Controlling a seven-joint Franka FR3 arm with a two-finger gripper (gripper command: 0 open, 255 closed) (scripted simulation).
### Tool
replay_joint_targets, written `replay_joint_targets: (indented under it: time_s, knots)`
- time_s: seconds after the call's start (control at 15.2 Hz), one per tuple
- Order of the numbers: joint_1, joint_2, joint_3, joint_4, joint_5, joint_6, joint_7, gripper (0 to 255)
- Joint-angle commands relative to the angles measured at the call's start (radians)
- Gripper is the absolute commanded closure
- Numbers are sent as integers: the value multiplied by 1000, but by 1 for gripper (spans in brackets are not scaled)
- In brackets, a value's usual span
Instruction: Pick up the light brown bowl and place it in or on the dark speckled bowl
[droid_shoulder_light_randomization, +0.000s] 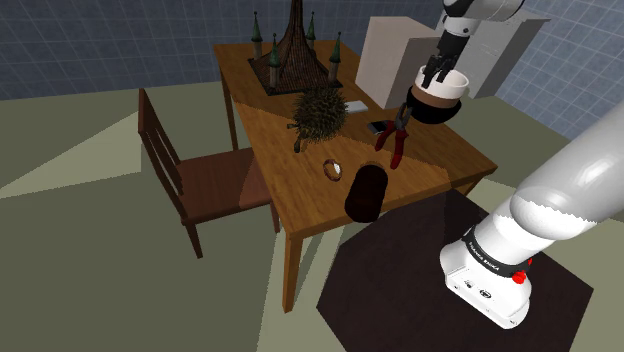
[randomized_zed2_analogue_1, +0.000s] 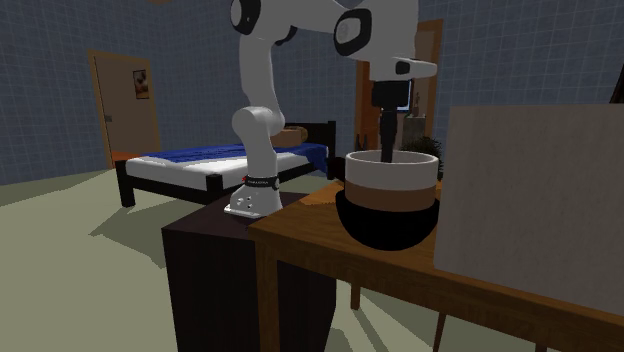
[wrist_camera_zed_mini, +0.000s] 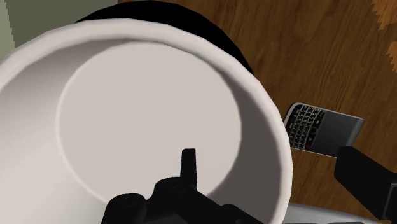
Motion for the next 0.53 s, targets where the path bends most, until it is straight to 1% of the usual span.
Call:
replay_joint_targets:
  time_s: [0.0, 0.13, 0.46]
  knots:
    - [1, -16, 2, 36, -8, -50, 7, 0]
    - [1, -34, 4, 80, -17, -110, 14, 0]
    - [1, -34, 4, 80, -17, -110, 13, 0]
